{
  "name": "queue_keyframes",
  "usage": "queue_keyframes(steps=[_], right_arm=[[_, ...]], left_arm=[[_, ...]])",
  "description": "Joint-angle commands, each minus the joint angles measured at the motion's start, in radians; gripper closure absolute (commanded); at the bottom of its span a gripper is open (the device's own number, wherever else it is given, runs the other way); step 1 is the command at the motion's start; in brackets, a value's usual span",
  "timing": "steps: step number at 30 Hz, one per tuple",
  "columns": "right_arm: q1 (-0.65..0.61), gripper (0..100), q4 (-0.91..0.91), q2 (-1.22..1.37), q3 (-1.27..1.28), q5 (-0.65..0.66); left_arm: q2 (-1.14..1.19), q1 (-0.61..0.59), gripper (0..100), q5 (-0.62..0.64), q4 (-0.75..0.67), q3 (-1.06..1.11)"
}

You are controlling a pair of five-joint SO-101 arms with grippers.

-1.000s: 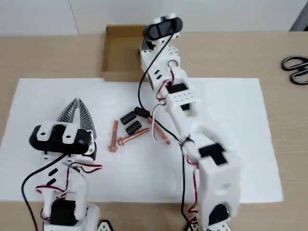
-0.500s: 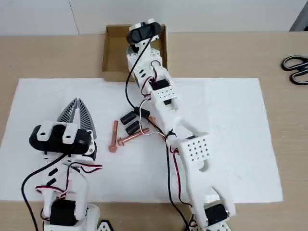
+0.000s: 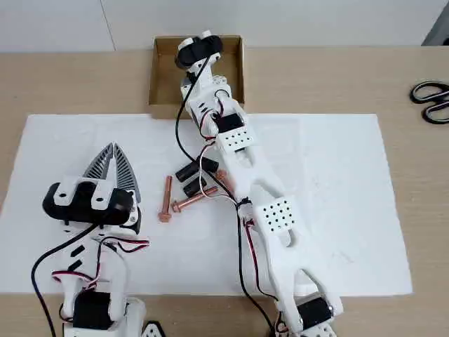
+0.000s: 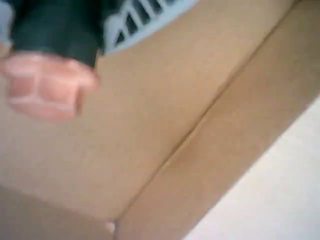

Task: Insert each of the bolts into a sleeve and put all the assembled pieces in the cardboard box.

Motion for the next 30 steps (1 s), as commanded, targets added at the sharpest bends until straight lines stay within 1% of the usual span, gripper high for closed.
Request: queue_keyframes(steps=[1, 7, 11, 15, 18, 21, 24, 30], right_arm=[[-0.010, 97.8, 0.044, -0.024, -0.074, 0.009], [-0.004, 78.6, 0.125, -0.024, -0.075, 0.009], [0.001, 77.2, 0.134, -0.030, -0.130, 0.009], [0.024, 77.2, 0.162, -0.048, -0.247, 0.008], [0.042, 77.2, 0.338, -0.097, -0.333, 0.008], [0.067, 77.0, 0.541, -0.153, -0.382, 0.006], [0.070, 77.0, 0.722, -0.202, -0.410, 0.006], [0.056, 76.9, 1.086, -0.315, -0.423, 0.009]], left_arm=[[-0.011, -0.008, 100, 0.003, -0.011, -0.024], [-0.011, -0.008, 100, 0.003, -0.011, -0.024], [-0.011, -0.011, 100, -0.002, -0.006, -0.022], [-0.011, -0.101, 100, 0.000, -0.006, -0.022], [-0.011, -0.201, 100, 0.002, 0.009, -0.022], [-0.011, -0.250, 100, 0.003, 0.046, -0.022], [-0.011, -0.245, 100, 0.003, 0.077, -0.025], [-0.011, -0.245, 100, 0.003, 0.077, -0.025]])
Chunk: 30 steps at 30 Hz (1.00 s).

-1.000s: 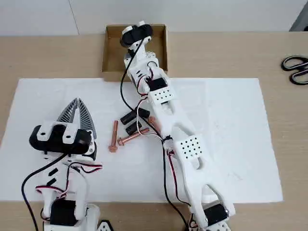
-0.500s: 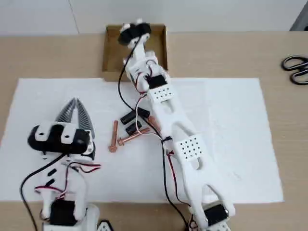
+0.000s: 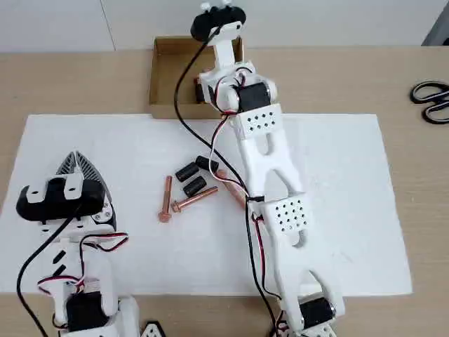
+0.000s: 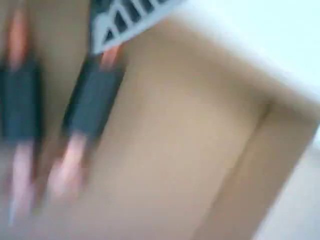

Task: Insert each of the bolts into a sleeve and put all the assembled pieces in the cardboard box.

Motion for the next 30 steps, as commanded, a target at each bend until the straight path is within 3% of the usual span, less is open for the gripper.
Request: queue_keyframes(steps=[1, 3, 11, 18, 25, 30], right_arm=[[-0.004, 76.9, 0.211, -0.131, -0.049, 0.009], [-0.016, 76.9, 0.292, -0.145, -0.048, 0.009], [-0.099, 77.0, 0.306, -0.168, 0.138, 0.009], [-0.226, 77.1, 0.305, -0.409, 0.453, 0.011], [-0.232, 77.1, 0.305, -0.657, 0.867, 0.092], [-0.213, 77.2, 0.286, -0.757, 0.931, 0.094]], left_arm=[[-0.011, -0.008, 100, 0.003, 0.005, -0.025], [-0.011, -0.008, 100, 0.003, 0.006, -0.025], [-0.011, -0.008, 100, 0.003, 0.006, -0.025], [-0.011, -0.009, 100, 0.003, 0.008, -0.025], [-0.011, -0.009, 100, 0.003, 0.008, -0.022], [-0.011, -0.009, 100, 0.003, 0.008, -0.022]])
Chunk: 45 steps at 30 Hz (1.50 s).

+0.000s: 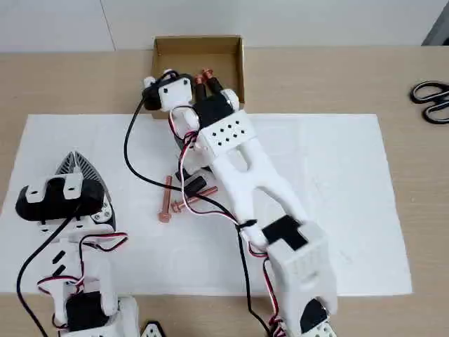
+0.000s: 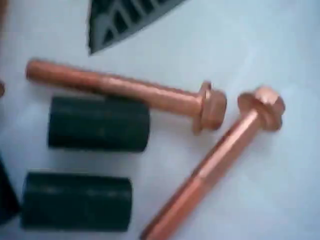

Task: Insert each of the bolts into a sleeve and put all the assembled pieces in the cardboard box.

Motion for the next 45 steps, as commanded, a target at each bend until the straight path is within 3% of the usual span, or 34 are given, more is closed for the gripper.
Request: queue_keyframes(steps=[1, 9, 14, 20, 26, 45], right_arm=[[0.038, 77.2, -0.022, -0.119, 0.009, 0.009], [0.186, 77.2, -0.007, -0.110, 0.015, 0.049], [0.117, 77.2, -0.019, -0.038, 0.015, 0.290], [0.071, 77.2, -0.036, 0.074, 0.011, 0.350], [0.067, 77.2, -0.131, 0.160, 0.011, 0.358], [0.065, 77.2, -0.232, 0.268, 0.011, 0.422]], left_arm=[[-0.011, -0.003, 100, 0.003, 0.006, -0.022], [-0.011, -0.003, 100, 0.003, 0.006, -0.012], [-0.011, -0.009, 100, 0.003, 0.005, 0.018], [-0.011, -0.008, 100, 0.003, 0.009, 0.019], [-0.011, -0.009, 100, -0.002, 0.121, 0.022], [-0.011, -0.011, 99, -0.002, 0.123, 0.022]])
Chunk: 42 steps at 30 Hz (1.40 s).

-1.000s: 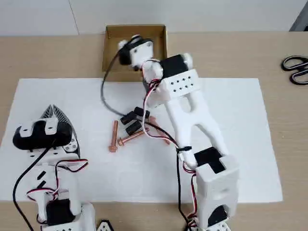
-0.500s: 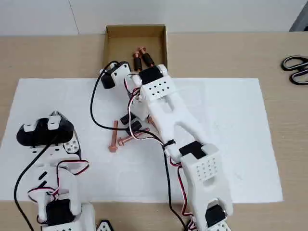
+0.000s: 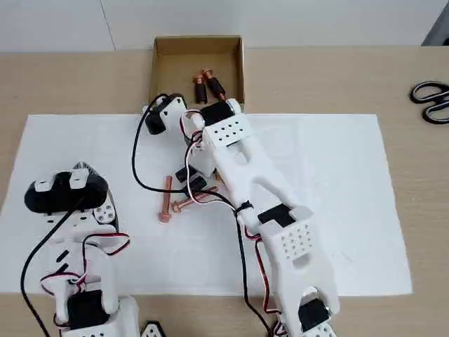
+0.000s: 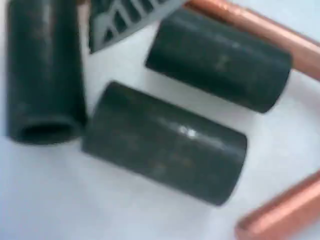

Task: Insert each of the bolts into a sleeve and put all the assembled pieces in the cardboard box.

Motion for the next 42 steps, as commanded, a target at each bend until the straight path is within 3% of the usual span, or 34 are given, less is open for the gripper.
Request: queue_keyframes(steps=[1, 23, 33, 42], right_arm=[[-0.005, 77.2, -0.010, 0.012, -0.006, 0.009], [-0.038, 77.4, -0.091, 0.041, -0.006, 0.008], [-0.033, 99.4, -0.059, 0.120, -0.006, 0.005], [0.064, 99.5, 0.053, 0.048, -0.161, 0.003]], left_arm=[[-0.011, -0.005, 99, 0.000, 0.002, -0.007], [-0.011, -0.005, 99, 0.000, 0.002, -0.012], [-0.011, -0.005, 99, 0.000, 0.002, -0.012], [-0.011, -0.005, 99, 0.000, 0.002, -0.021]])
